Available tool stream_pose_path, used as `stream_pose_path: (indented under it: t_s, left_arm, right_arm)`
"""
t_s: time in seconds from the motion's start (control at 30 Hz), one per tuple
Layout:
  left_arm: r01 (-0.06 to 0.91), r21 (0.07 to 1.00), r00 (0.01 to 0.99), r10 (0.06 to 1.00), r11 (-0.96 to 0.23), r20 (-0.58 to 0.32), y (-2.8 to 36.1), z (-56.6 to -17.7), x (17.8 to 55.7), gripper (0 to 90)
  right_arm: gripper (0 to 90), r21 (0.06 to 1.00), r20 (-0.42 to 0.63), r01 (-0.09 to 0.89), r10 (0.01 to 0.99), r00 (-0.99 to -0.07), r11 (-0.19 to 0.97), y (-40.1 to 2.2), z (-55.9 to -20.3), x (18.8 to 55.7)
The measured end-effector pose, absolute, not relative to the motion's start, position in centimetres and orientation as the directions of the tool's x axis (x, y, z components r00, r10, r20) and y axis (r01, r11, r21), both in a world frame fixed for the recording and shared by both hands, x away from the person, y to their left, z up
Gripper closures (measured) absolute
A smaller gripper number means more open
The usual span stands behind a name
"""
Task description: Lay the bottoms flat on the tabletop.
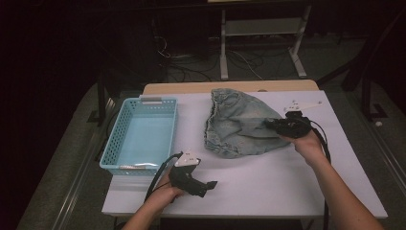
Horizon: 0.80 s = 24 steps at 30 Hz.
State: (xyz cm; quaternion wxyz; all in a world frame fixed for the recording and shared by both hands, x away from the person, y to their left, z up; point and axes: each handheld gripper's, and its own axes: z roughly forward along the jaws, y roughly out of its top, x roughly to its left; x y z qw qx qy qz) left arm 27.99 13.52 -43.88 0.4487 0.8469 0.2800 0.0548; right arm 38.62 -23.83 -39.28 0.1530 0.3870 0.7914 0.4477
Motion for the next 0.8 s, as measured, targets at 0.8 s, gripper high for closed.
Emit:
stream_pose_path:
  t_s: [0.8]
  left_arm:
    - [0.427, 0.788, 0.836, 0.525, -0.443, -0.158, 13.5, -43.9, 28.0, 0.0]
  right_arm:
    - [75.7, 0.775, 0.142, 0.581, 0.828, -0.543, 0.248, -27.9, -42.9, 41.1]
